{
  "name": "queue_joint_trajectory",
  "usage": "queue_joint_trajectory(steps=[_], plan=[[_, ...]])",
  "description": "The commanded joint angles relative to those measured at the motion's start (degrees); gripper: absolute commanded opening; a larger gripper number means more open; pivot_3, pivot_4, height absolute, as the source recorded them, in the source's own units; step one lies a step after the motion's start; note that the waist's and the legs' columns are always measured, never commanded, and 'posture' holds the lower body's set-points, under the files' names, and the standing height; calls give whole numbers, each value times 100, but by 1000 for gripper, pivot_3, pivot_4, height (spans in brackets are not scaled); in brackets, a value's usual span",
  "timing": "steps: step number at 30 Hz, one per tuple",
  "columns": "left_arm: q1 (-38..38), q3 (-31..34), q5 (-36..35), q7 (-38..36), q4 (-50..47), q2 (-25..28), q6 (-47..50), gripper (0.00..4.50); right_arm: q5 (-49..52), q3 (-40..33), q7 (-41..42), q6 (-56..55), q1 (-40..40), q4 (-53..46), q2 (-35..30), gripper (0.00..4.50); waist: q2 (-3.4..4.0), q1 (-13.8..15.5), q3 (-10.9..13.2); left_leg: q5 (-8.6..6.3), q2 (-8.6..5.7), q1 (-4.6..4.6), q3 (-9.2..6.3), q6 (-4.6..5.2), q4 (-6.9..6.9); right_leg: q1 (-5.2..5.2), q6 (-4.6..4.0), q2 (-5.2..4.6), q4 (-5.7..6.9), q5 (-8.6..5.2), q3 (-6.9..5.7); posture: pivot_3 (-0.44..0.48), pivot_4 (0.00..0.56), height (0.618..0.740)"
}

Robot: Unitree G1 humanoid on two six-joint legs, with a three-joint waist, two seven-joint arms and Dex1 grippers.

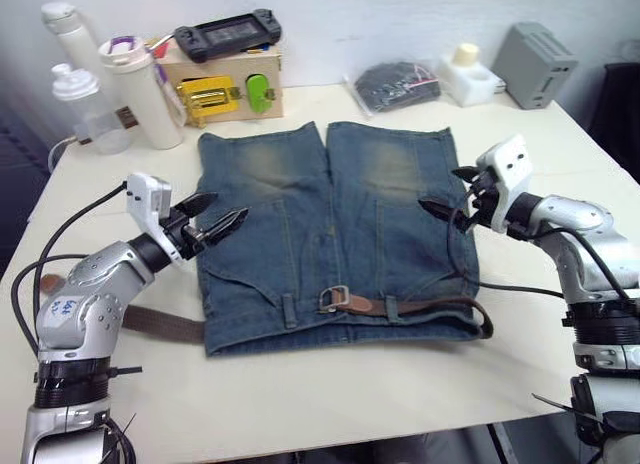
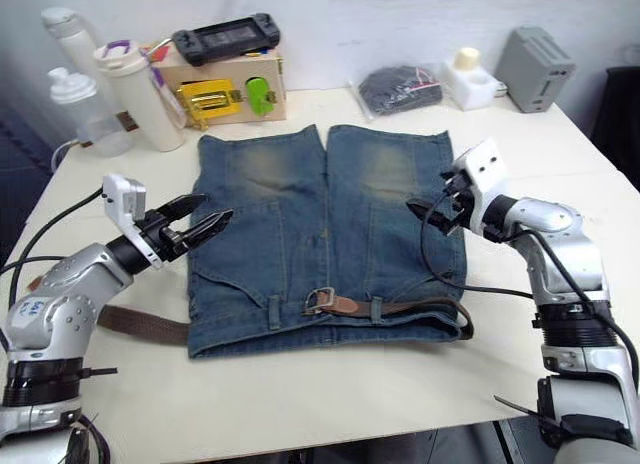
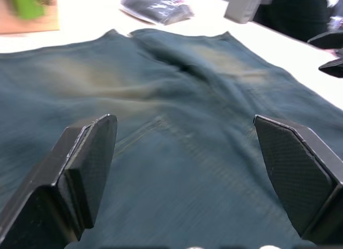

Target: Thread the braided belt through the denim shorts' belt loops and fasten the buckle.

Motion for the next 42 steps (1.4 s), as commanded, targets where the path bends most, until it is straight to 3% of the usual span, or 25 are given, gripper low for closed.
queue_joint_trajectory(steps=[1, 3, 7, 17, 25, 32, 35, 38, 42], plan=[[26, -507, 770, -297, 277, 189, -329, 4452, -390, 211, 176, -290, -25, 64, -191, 4500, 6, 158, 9, 8, 1, -10, -44, -3, 8, -104, -143, 147, 91, 125, 194, 0, 150, 645], [48, -788, 1157, -450, 436, 255, -521, 4452, -577, 318, 213, -168, -29, 171, -334, 4500, -9, 346, 18, 30, -23, -46, -96, -19, 8, -109, -123, 154, 70, 147, 291, 0, 150, 645], [30, -879, 1263, -622, 547, 76, -564, 4452, -775, 427, 241, 279, 52, 147, -552, 4500, -13, 465, 21, 59, -59, -106, -123, -14, 9, -139, -124, 138, 61, 147, 333, 0, 150, 645], [-232, -884, 1546, -727, 949, -251, -673, 4452, -833, 72, -196, 1184, 326, -11, -639, 4500, -26, 396, 18, 77, -54, -104, -107, -23, -10, -121, -78, 127, 14, 120, 384, 0, 150, 645], [-882, -603, 1301, -1216, 1017, 47, -345, 4452, -769, -121, -58, 1164, 357, -184, -901, 4500, -45, 340, 30, 80, -56, -108, -108, -23, -16, -121, -78, 131, 13, 120, 393, 0, 150, 645], [-1199, -1464, 2258, -1260, 1878, -145, -815, 4452, -1063, 633, 264, 1581, 404, -87, -986, 4500, -54, 220, 24, 81, -54, -105, -100, -26, -36, -113, -76, 128, 16, 119, 401, 0, 150, 645], [-1119, -1787, 2575, -1418, 1972, -198, -1016, 4500, -1132, 799, 239, 1691, 303, 5, -862, 3686, -92, 205, 6, 83, -52, -101, -112, -28, -38, -113, -76, 133, 16, 119, 398, 0, 150, 645], [-1019, -1884, 2668, -1548, 1979, -231, -1075, 3769, -1184, 950, 272, 1761, 188, 30, -754, 2411, -109, 202, -9, 83, -53, -88, -114, -28, -34, -110, -76, 134, -4, 119, 397, 0, 150, 645], [-961, -1936, 2811, -1531, 2031, -235, -1164, 1898, -1379, 1138, 73, 1744, -52, 211, -454, 284, -136, 182, -36, 83, -53, -65, -114, -27, -37, -87, -76, 136, -17, 119, 394, 0, 150, 645]])
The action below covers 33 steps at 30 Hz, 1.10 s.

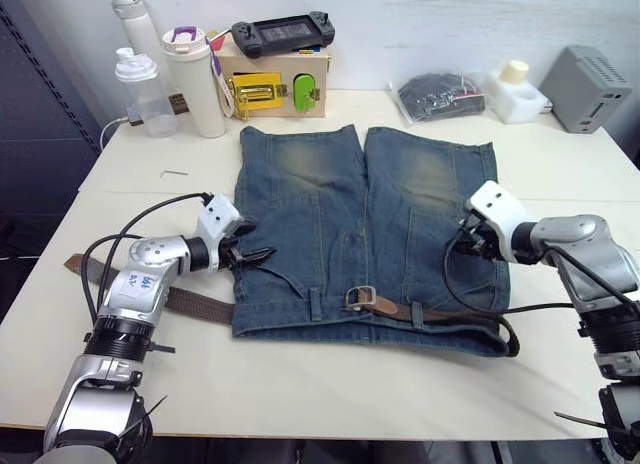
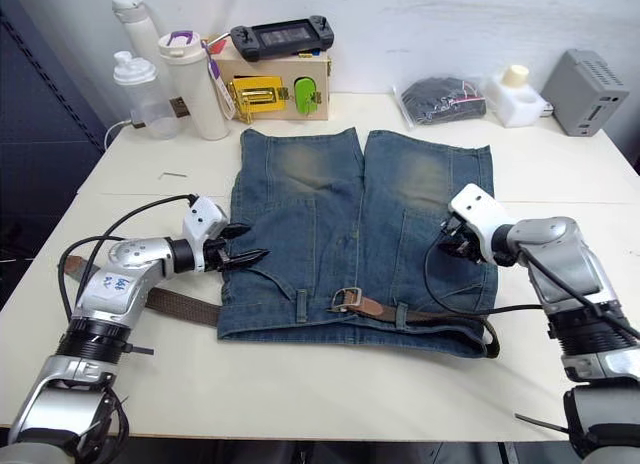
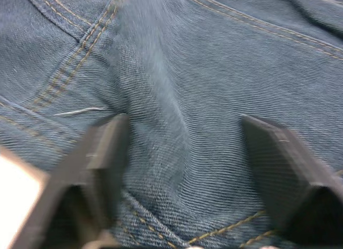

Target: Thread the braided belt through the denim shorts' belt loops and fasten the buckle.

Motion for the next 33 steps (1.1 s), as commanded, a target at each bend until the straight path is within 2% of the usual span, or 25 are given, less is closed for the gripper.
queue_joint_trajectory(steps=[1, 4, 10, 16, 21, 26, 33], plan=[[160, -286, 351, -13, 232, -52, 0, 1567, -350, 285, -357, -15, -132, 381, 332, 4, -2, -1, -1, 0, 0, 12, 0, 0, -4, 11, 1, 0, -2, -1, 0, 0, 150, 645], [47, -373, 619, 199, 480, -116, -264, 280, -718, 328, -956, -397, -352, 865, 736, 0, -13, 3, -15, 0, -1, 60, 4, 0, -35, 68, 36, -3, -53, -21, 2, 0, 150, 645], [-535, -477, 1370, 1057, 1732, -241, -1017, 280, -1205, 264, -1896, -1309, -970, 2283, 1257, 0, -25, 58, -39, 21, -13, 64, 4, -3, -37, 71, 35, 4, -51, -21, 8, 0, 150, 645], [-1062, -353, 1373, 1384, 2593, -411, -1304, 280, -1406, 232, -2300, -1953, -1402, 3162, 1391, 0, -24, 3, -39, 26, -29, 62, 5, -5, -42, 50, 36, 9, -14, -21, 43, 0, 150, 645], [-738, -344, 1101, 947, 1904, -566, -1093, 280, -1449, 186, -2400, -2132, -1491, 3381, 1420, 0, -23, -31, -39, 26, -55, 59, 3, -3, -48, 22, 37, -5, 44, -21, 64, 0, 150, 645], [0, -428, 632, 348, 515, -685, -488, 280, -1550, 243, -2357, -2135, -1475, 3383, 1360, 0, -22, -43, -40, 25, -59, 58, 0, -2, -63, 13, 37, -4, 46, -21, 67, 0, 150, 645], [17, -279, 852, 626, 501, -628, -378, 280, -1546, 133, -2409, -2097, -1467, 3334, 1391, 0, -21, -18, -40, 25, -73, 59, -18, -1, -71, 17, 37, 2, 46, -21, 70, 0, 150, 645]])
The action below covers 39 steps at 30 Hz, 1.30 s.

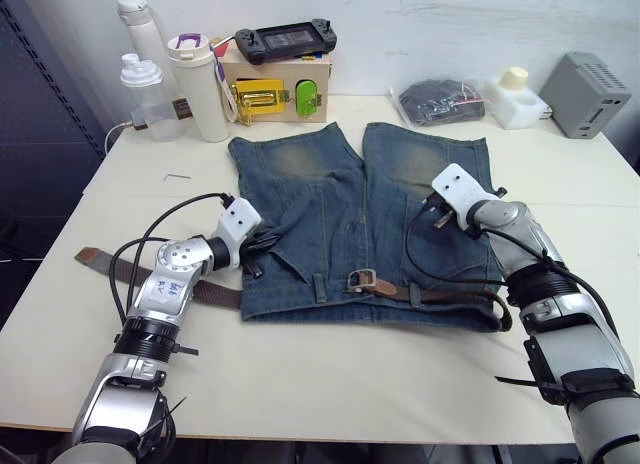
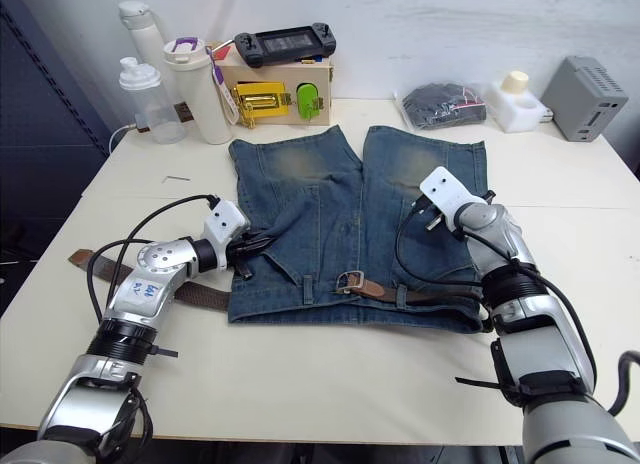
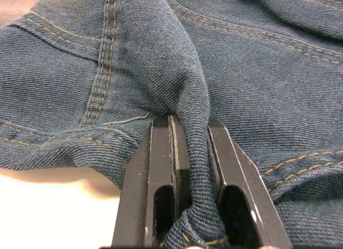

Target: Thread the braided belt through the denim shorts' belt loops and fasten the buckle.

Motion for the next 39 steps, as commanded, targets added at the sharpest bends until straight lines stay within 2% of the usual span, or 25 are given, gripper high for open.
queue_joint_trajectory(steps=[1, 3, 4, 5, 6, 9, 12, 13, 15, 17, 20, 25, 28, 31, 33, 36, 39], plan=[[114, -176, 244, 28, 270, 2, 256, 280, -43, -157, -65, 55, 9, 18, -36, 0, 0, 2, 0, 1, -2, 0, -1, 1, 0, 3, 0, -1, -1, 0, 0, 0, 150, 645], [24, -134, 316, 115, 377, 30, 153, 248, -38, -180, -95, 48, 5, 21, -34, 516, 1, 1, 0, 2, -3, 1, -5, 3, 0, 7, 0, -2, -3, 0, 0, 0, 150, 645], [-21, -90, 322, 172, 418, 27, 96, 651, -30, -192, -99, 49, 11, 6, -36, 891, 1, 2, 0, 2, -3, 1, -6, 3, 0, 7, 0, -2, -3, 0, 1, 0, 150, 645], [-61, -10, 259, 196, 415, 6, 76, 1054, 1, -239, -131, 31, 33, -41, -32, 1082, 1, 3, 1, 2, -3, 0, -6, 3, 0, 7, 0, -3, -3, 0, 1, 0, 150, 645], [-65, 93, 174, 224, 282, -1, 99, 1226, 104, -333, -83, 51, 86, -182, -33, 1525, 1, 3, 1, 2, -4, 0, -8, 3, 1, 9, 0, -4, -4, 0, 1, 0, 150, 645], [50, 396, -62, 308, -297, 49, 315, 2390, 392, -609, 117, 243, 275, -790, -99, 2782, 1, 2, 1, 2, -4, 0, -11, 3, 1, 12, 0, -4, -4, 0, 2, 0, 150, 645], [275, 914, -442, 403, -1277, 194, 704, 3489, 914, -1123, 504, 713, 534, -1936, -226, 3935, 1, -18, 4, 3, -4, -3, -14, 1, 1, 11, 0, -4, -4, 0, 1, 0, 150, 645], [349, 1220, -677, 487, -1703, 226, 964, 3911, 1181, -1349, 706, 885, 651, -2405, -304, 4462, 1, -24, 5, 3, -4, -8, -14, 1, -1, 11, 0, -3, -4, 0, 2, 0, 150, 645], [481, 1717, -1070, 638, -2394, 268, 1422, 3911, 1639, -1687, 1033, 1175, 861, -3166, -417, 4462, 2, -107, 45, 3, -3, -20, -16, 1, -12, 13, 0, -4, -4, 0, 5, 0, 150, 645], [612, 2411, -1811, 978, -3400, 242, 2333, 3911, 2312, -2054, 1506, 1528, 1192, -4185, -541, 4462, 6, -143, 72, 6, 3, -35, -24, -4, -21, 6, 1, -7, -16, 0, 4, 0, 150, 645], [1157, 3736, -3287, 1606, -4527, 75, 3834, 3911, 3504, -2671, 2005, 2005, 1602, -5339, -521, 4462, 6, -176, 76, 9, 22, -10, -36, -9, -69, 47, 2, -1, -94, 1, -3, 0, 150, 645], [3029, 5573, -4997, 2152, -5170, -202, 5063, 3911, 4277, -2705, 2353, 2407, 2097, -6032, -682, 4462, -3, -186, 82, 10, 28, 20, -51, -13, -111, 59, 3, 0, -145, 1, -9, 0, 150, 645], [4188, 6271, -6111, 2403, -5231, -429, 5326, 3911, 4530, -2517, 2484, 2450, 2197, -6246, -674, 4462, -21, -130, 102, 17, 28, 5, -49, -24, -89, 54, 0, -1, -148, 0, -6, 0, 150, 645], [5167, 6470, -7079, 2688, -5304, -503, 5345, 3911, 4681, -2344, 2495, 2506, 2158, -6253, -645, 4462, -14, -2, 109, 21, 28, 3, -46, -24, -66, 53, -31, -3, -168, -20, -1, 0, 150, 645], [5572, 6335, -7914, 3141, -5313, -512, 5150, 3911, 4734, -2246, 2499, 2505, 2147, -6249, -650, 4462, -9, 121, 117, 21, 27, -2, -49, -24, -49, 57, -40, -4, -181, -40, 1, 0, 150, 645], [5787, 5924, -8814, 3932, -5172, -493, 4698, 3911, 4762, -2131, 2456, 2484, 2153, -6275, -661, 4462, 15, 321, 133, 20, 23, -16, -47, -22, -21, 56, -46, -3, -185, -45, 6, 0, 150, 645], [5597, 5178, -9001, 4962, -4753, -437, 4435, 3911, 4730, -2032, 2397, 2458, 2207, -6376, -720, 4462, 21, 391, 136, 19, 21, -25, -39, -21, -9, 56, -52, -7, -186, -51, 11, 0, 150, 645]])
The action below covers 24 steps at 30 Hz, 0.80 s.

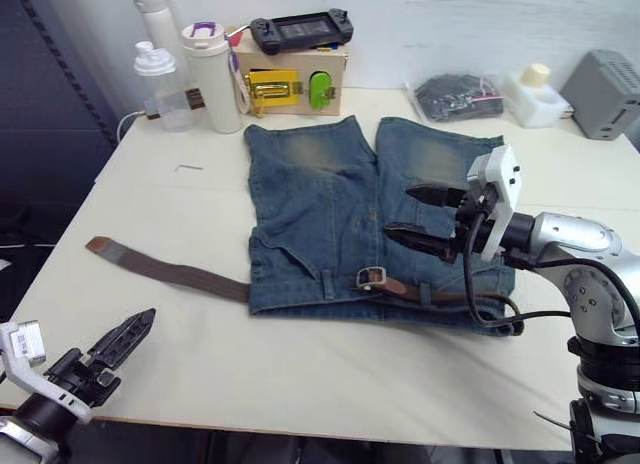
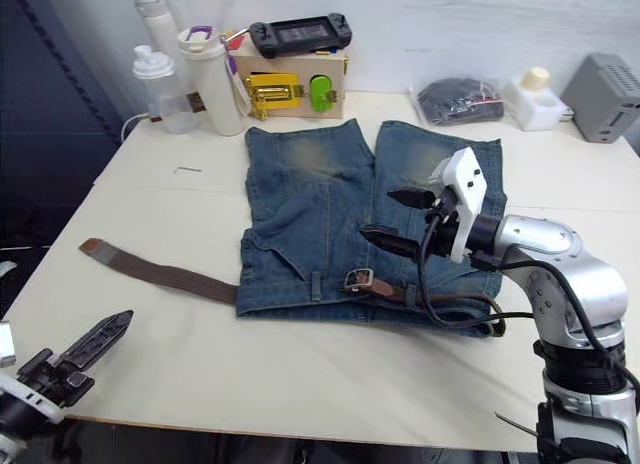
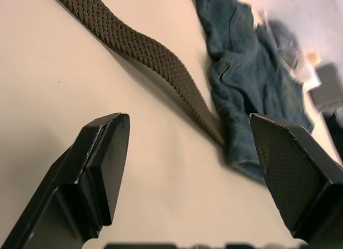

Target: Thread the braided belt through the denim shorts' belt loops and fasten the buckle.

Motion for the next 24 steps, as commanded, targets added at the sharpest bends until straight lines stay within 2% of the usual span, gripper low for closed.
queue_joint_trajectory(steps=[1, 6, 8, 12, 24], plan=[[-209, -742, -414, 1092, 424, 110, -402, 3911, 29, -22, -68, -94, -10, -303, -131, 4462, 2, 26, 1, 0, 0, -1, 6, 0, 1, -2, 2, 0, 0, -1, 3, 0, 150, 645], [-1086, -1604, -1304, 2435, 1102, 262, -1125, 3911, 80, -121, -218, -52, 41, -393, -233, 4462, 7, 83, 4, -2, -2, 4, 16, 3, 3, -15, 4, -1, 30, -2, 14, 0, 150, 645], [-1210, -1747, -1444, 2693, 1223, 346, -1300, 3911, 78, -110, -264, -60, 59, -421, -248, 4462, 6, 82, 3, -1, -1, 4, 16, 1, 6, -17, 10, 0, 35, -5, 12, 0, 150, 645], [-2183, -2145, -1606, 3166, 1858, 158, -1861, 3911, 92, -195, -475, -24, 86, -545, -253, 4462, 15, 125, 3, -1, -5, 4, 22, 0, 11, -22, 29, -1, 50, -15, 25, 0, 150, 645], [-2117, -2751, -2110, 3800, 1420, -167, -2039, 3911, 69, -225, -806, -121, -88, -522, -238, 4462, 14, 114, 2, -2, -9, 5, 38, -1, 12, -15, 45, 0, 60, -24, 51, 0, 150, 645]])
